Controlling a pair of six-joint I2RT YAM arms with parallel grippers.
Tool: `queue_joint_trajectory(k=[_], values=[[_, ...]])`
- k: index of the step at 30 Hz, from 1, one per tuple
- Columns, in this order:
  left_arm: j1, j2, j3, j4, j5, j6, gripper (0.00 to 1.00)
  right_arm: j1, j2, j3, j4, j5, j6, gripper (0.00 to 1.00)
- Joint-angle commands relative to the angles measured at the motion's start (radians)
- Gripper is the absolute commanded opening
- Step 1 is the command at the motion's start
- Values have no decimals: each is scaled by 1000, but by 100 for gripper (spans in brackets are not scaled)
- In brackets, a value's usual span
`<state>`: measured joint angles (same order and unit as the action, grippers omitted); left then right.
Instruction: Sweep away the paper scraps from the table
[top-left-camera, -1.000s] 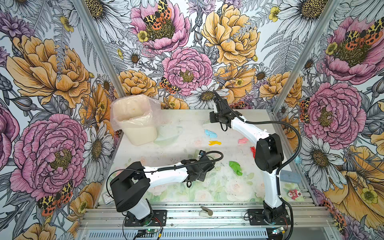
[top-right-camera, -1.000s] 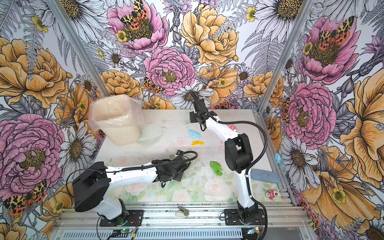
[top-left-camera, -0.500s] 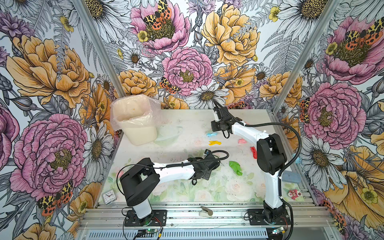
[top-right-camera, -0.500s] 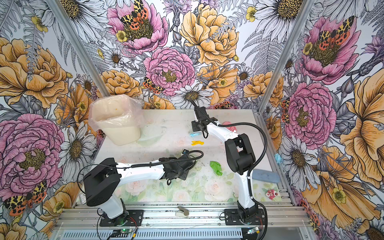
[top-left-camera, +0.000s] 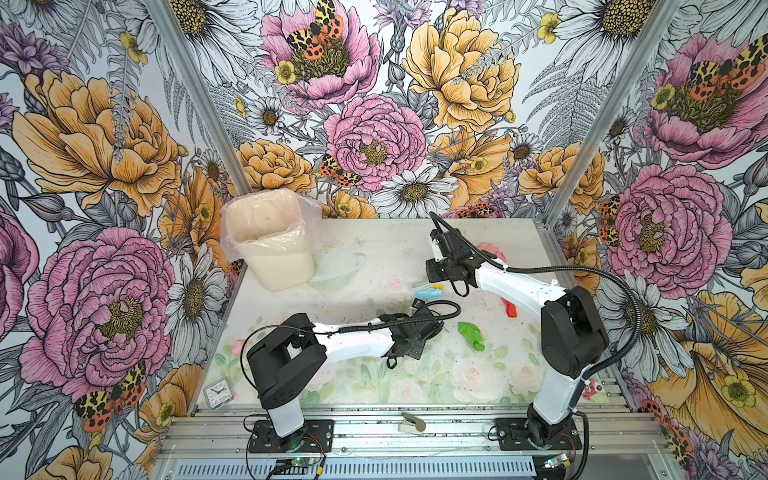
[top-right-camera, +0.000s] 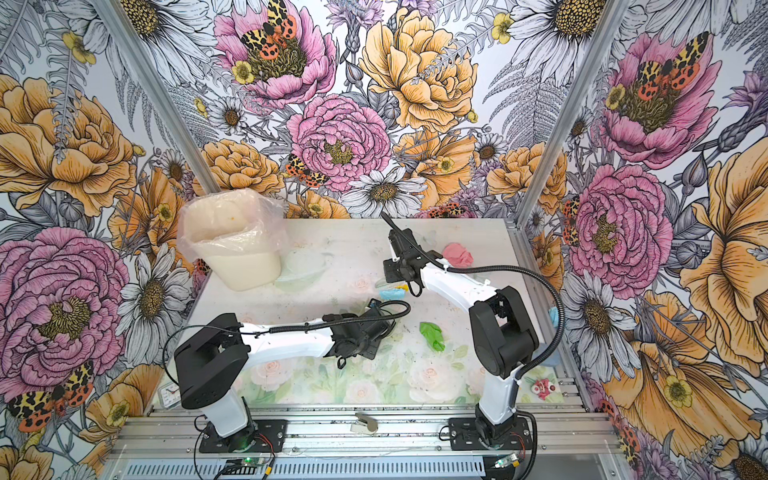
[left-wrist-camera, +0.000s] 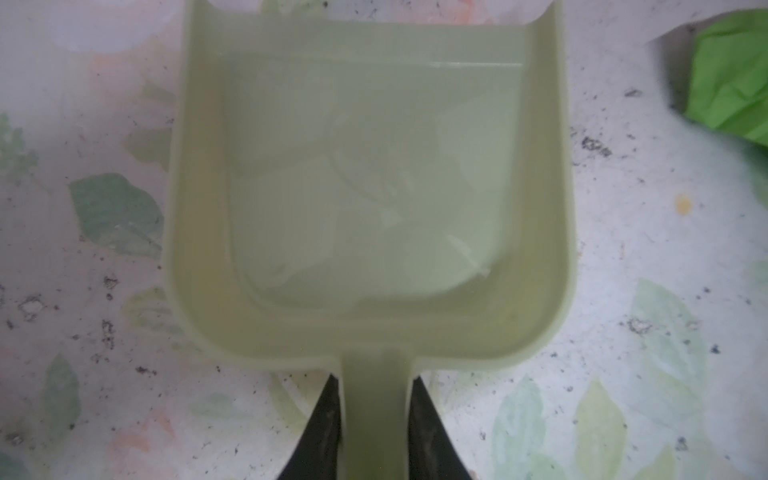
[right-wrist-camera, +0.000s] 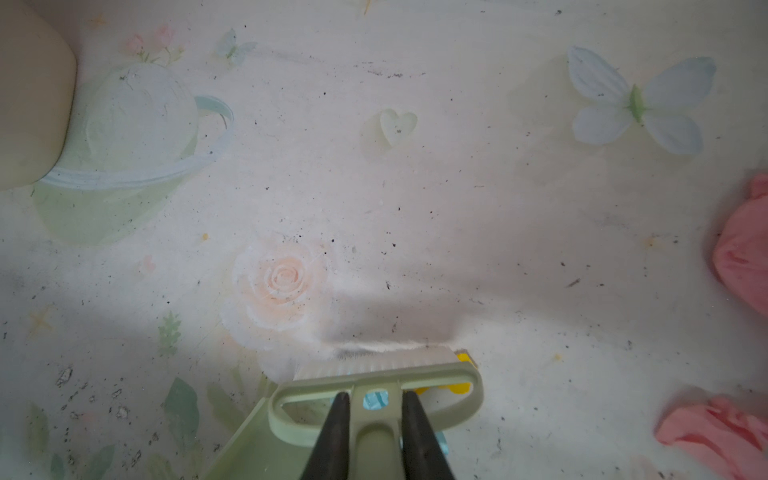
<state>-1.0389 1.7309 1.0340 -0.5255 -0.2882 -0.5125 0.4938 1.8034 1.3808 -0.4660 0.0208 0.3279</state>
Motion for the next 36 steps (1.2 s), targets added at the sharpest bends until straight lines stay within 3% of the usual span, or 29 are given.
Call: queue_joint_trajectory(k=[1, 12, 18, 25, 36], values=[[-9, 12, 12, 28, 23, 28, 0, -5, -59, -1, 6, 157, 63, 0], [-7, -40, -41, 27, 0, 25, 0, -31, -70, -40, 29, 342, 373, 0], [-8, -53, -56, 26, 0, 16, 0, -30, 3, -9, 27, 413, 434, 0], [-7, -56, -58, 27, -9, 10, 0, -10, 54, -8, 25, 370, 433, 0], [-6, -43, -54, 26, -13, 11, 0, 73, -28, -97, 26, 221, 450, 0]])
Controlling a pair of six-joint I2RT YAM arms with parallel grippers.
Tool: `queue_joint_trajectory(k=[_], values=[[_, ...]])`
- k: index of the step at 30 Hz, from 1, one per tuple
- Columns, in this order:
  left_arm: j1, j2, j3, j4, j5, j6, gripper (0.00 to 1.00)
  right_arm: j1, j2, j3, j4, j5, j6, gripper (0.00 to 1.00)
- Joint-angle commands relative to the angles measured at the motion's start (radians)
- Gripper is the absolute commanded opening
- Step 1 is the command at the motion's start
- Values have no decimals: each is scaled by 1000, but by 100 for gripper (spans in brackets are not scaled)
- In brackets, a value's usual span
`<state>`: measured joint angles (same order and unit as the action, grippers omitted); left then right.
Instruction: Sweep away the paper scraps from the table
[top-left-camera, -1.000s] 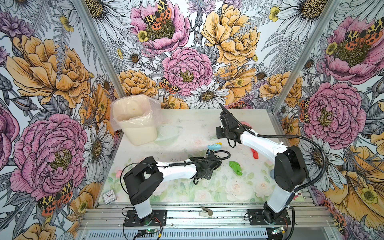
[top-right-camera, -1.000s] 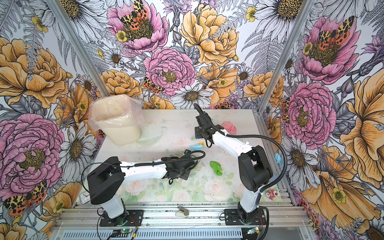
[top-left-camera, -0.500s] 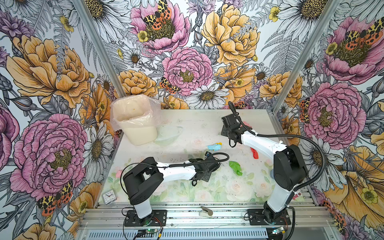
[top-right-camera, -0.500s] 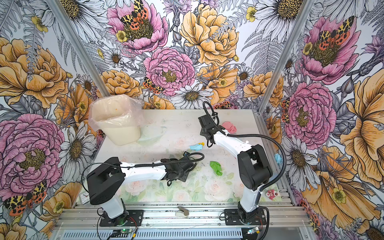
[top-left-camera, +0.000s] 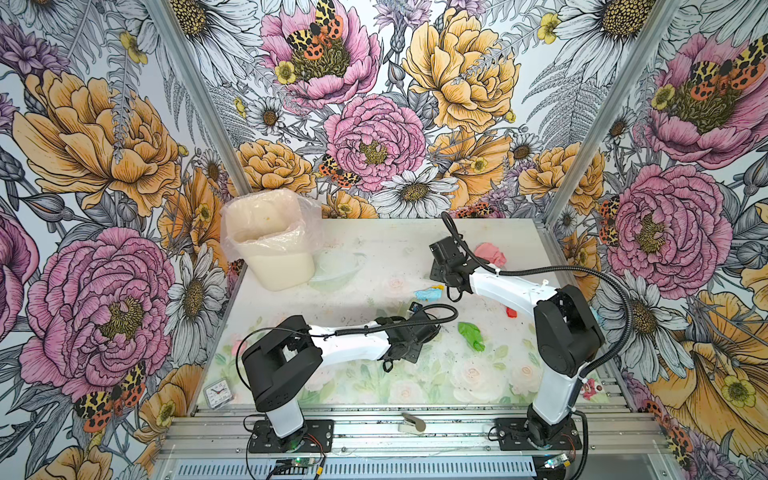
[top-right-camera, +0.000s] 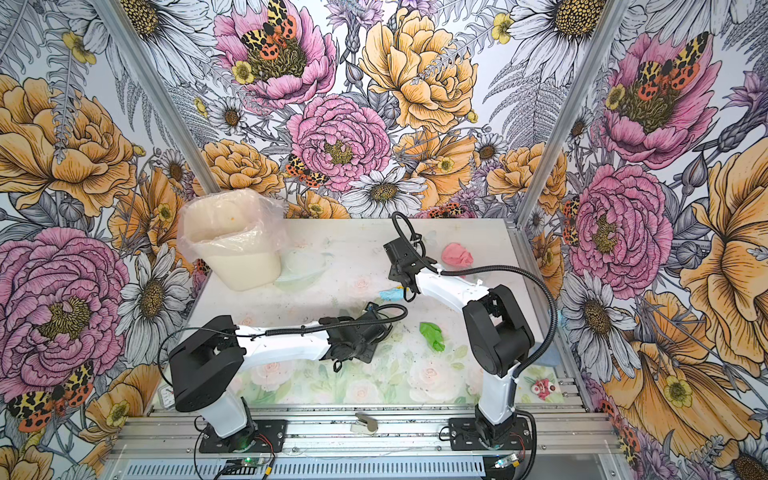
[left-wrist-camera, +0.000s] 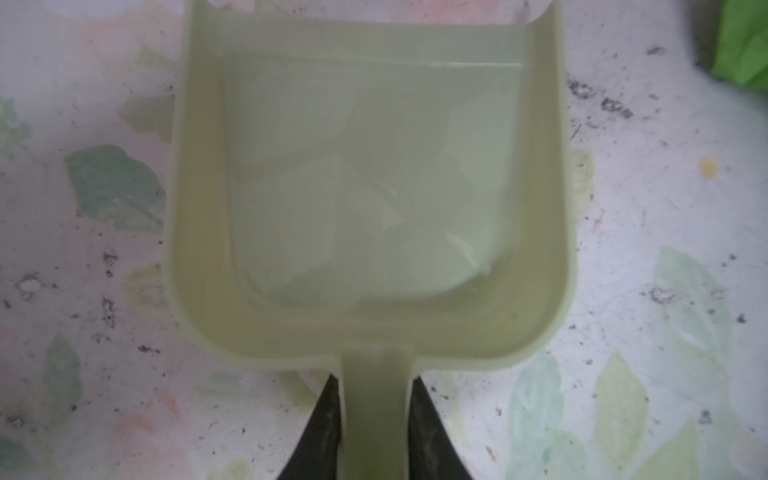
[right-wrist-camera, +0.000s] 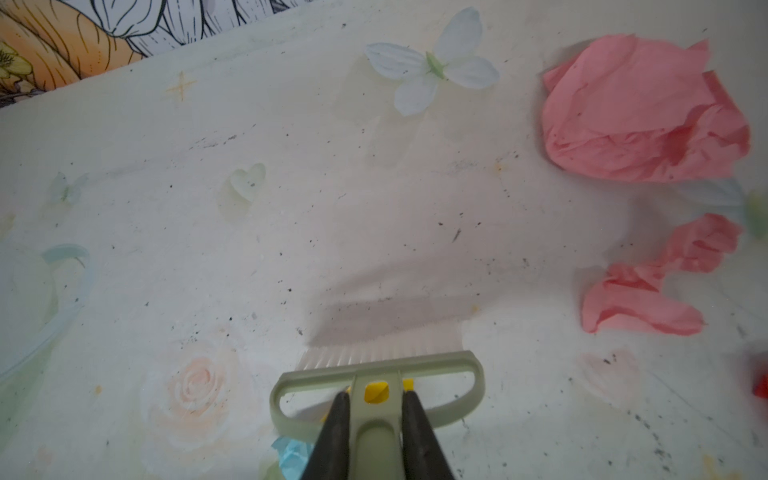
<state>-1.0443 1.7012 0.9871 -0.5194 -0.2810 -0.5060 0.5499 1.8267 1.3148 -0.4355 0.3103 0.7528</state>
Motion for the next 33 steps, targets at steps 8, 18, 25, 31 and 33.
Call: queue_joint_trajectory(k=[8, 18, 25, 31, 33], values=[[0, 7, 4, 21, -11, -1, 0, 67, -142, -147, -8, -136, 64, 0], [2, 2, 0, 27, -7, -9, 0, 115, -237, -267, -26, -218, 110, 0], [8, 17, 15, 31, 6, -8, 0, 140, -306, -315, -52, -265, 120, 0], [7, 12, 18, 30, 14, -8, 0, 133, -368, -326, -69, -217, 103, 0], [6, 7, 15, 32, 16, -6, 0, 120, -367, -311, -72, -209, 82, 0]])
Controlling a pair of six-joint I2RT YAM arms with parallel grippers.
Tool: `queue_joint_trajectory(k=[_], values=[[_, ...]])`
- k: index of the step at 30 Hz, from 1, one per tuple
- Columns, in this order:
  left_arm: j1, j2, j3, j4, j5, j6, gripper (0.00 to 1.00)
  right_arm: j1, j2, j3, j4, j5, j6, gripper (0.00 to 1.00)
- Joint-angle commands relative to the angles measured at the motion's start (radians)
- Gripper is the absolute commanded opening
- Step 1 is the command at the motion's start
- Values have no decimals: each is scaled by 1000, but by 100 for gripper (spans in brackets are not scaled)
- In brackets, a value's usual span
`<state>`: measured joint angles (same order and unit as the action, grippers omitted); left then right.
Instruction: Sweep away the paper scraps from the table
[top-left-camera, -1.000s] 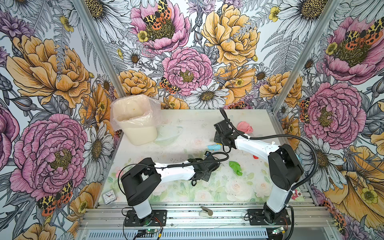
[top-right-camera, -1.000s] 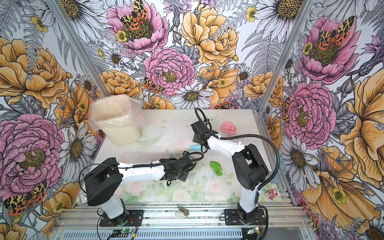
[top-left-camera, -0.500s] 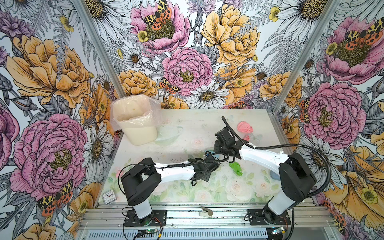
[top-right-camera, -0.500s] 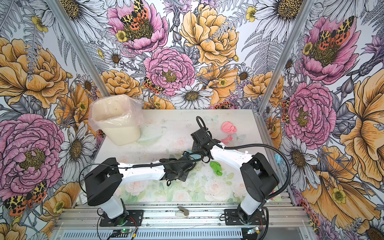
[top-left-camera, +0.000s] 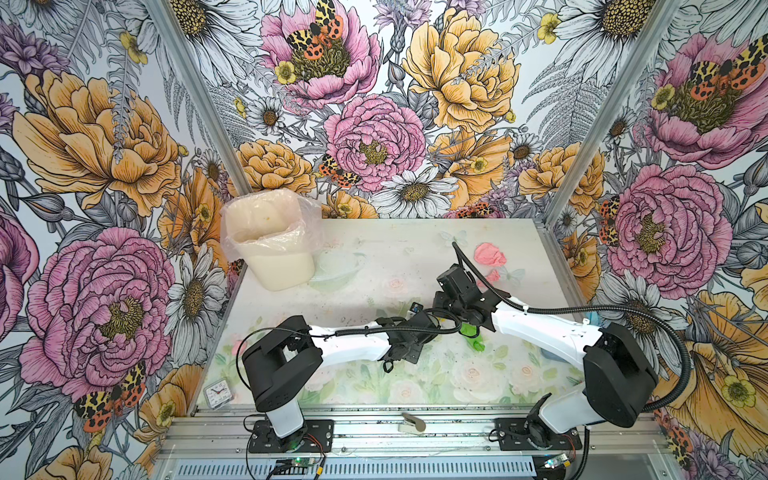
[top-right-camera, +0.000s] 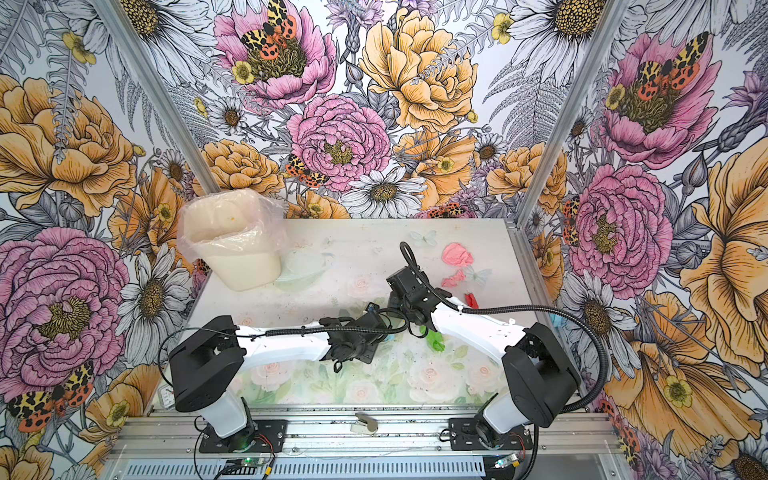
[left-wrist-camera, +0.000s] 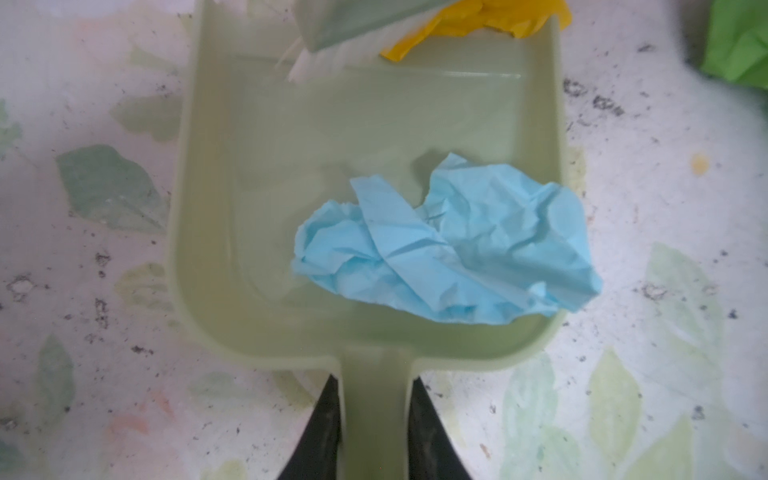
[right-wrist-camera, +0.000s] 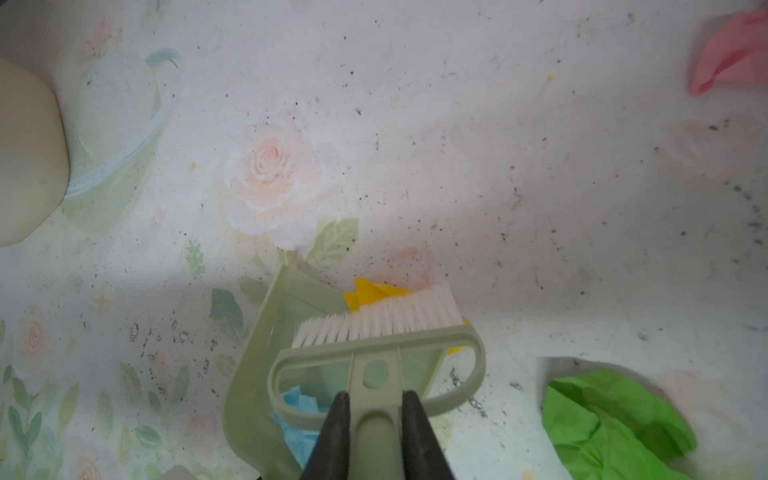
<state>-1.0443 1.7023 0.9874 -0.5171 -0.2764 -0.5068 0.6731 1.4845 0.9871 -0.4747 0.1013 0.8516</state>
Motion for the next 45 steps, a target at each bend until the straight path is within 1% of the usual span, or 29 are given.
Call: queue_joint_trajectory(k=[1, 11, 17, 20, 25, 32, 39, 45], values=[[4, 4, 13, 27, 10, -4, 0, -13, -24, 29, -32, -3, -28, 0], [-26, -55, -37, 9, 26, -27, 0, -123, -11, 145, -30, 20, -143, 0], [-43, -93, -23, -71, 44, -39, 0, -158, 24, 170, -30, 42, -188, 0], [-50, -114, -22, -77, 56, -36, 0, -168, 35, 160, -30, 51, -196, 0], [-51, -118, -24, -77, 110, -22, 0, -190, 24, 120, -30, 13, -190, 0], [-52, -69, -20, -77, 158, -3, 0, -193, 6, 58, -32, 1, -198, 0], [-59, -44, -13, -76, 157, 0, 0, -199, -25, 12, -30, 57, -208, 0], [-59, -23, 2, -72, 149, 10, 0, -199, 17, 25, -30, 2, -212, 0]])
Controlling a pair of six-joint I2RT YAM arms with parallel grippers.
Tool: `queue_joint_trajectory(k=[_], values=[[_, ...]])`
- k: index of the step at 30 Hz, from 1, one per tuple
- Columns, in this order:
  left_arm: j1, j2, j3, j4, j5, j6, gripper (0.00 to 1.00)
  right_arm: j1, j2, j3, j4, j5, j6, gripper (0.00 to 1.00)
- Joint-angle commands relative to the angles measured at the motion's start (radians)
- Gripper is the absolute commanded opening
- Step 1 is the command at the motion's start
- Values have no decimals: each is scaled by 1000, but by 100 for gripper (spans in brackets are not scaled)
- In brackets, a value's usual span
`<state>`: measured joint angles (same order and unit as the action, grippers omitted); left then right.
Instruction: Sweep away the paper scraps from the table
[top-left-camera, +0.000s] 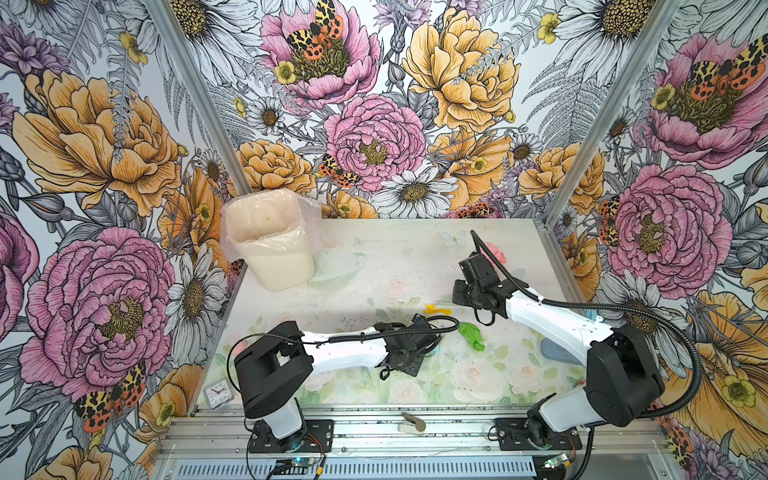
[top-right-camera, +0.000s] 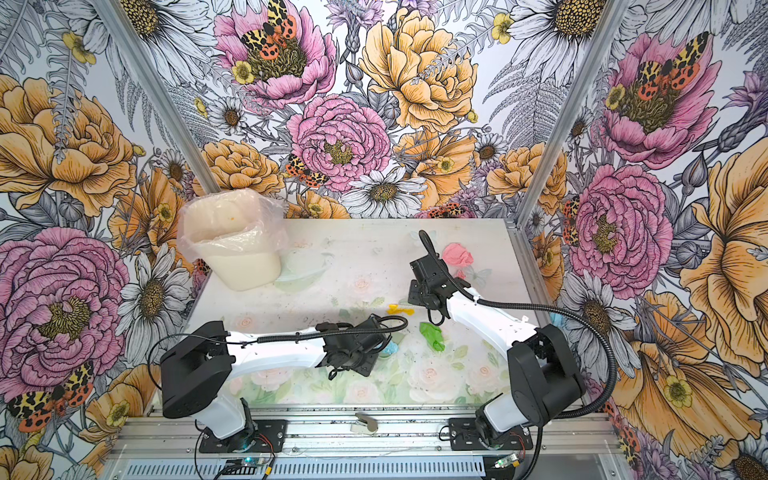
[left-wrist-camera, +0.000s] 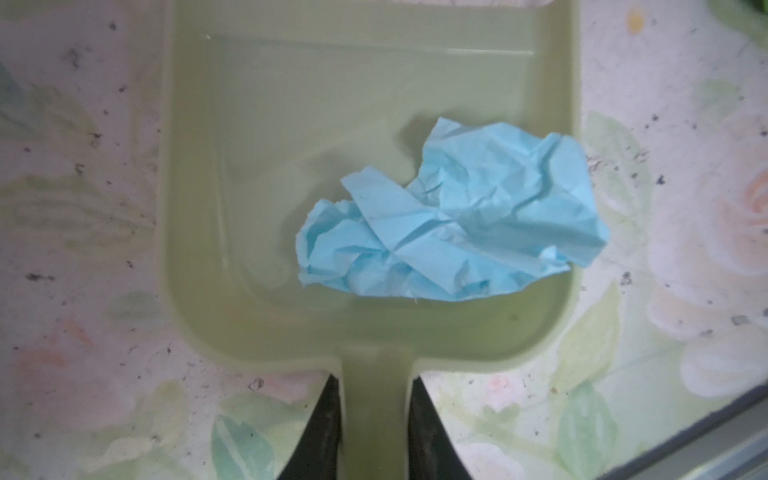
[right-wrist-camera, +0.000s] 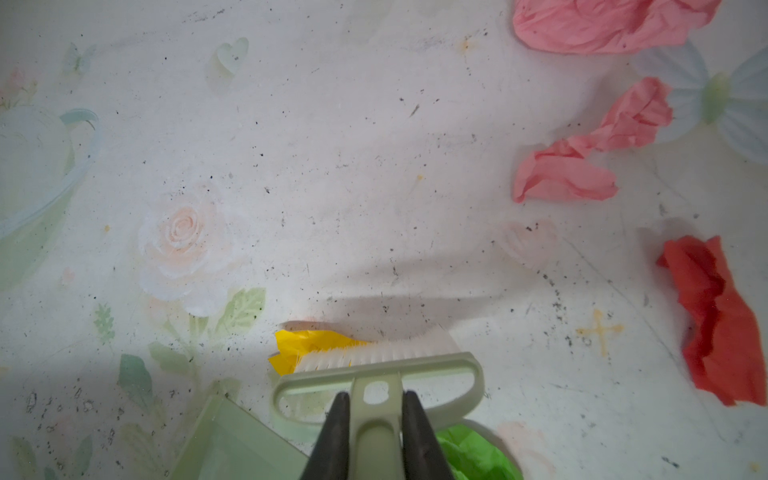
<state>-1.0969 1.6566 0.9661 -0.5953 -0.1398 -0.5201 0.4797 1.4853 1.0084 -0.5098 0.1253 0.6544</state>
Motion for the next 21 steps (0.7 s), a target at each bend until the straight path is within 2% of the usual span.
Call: queue_joint_trajectory(k=[1, 6, 16, 21], values=[[-6, 27, 24, 6, 12, 23, 0, -4, 22, 4, 5, -33, -16, 0], [-5, 43, 30, 14, 17, 26, 0, 4, 8, -16, 4, -76, -42, 0], [-3, 39, 29, 15, 17, 25, 0, 60, -44, -71, -4, -242, -160, 0], [-2, 34, 20, 14, 17, 19, 0, 45, -125, -53, -37, -216, -186, 0]])
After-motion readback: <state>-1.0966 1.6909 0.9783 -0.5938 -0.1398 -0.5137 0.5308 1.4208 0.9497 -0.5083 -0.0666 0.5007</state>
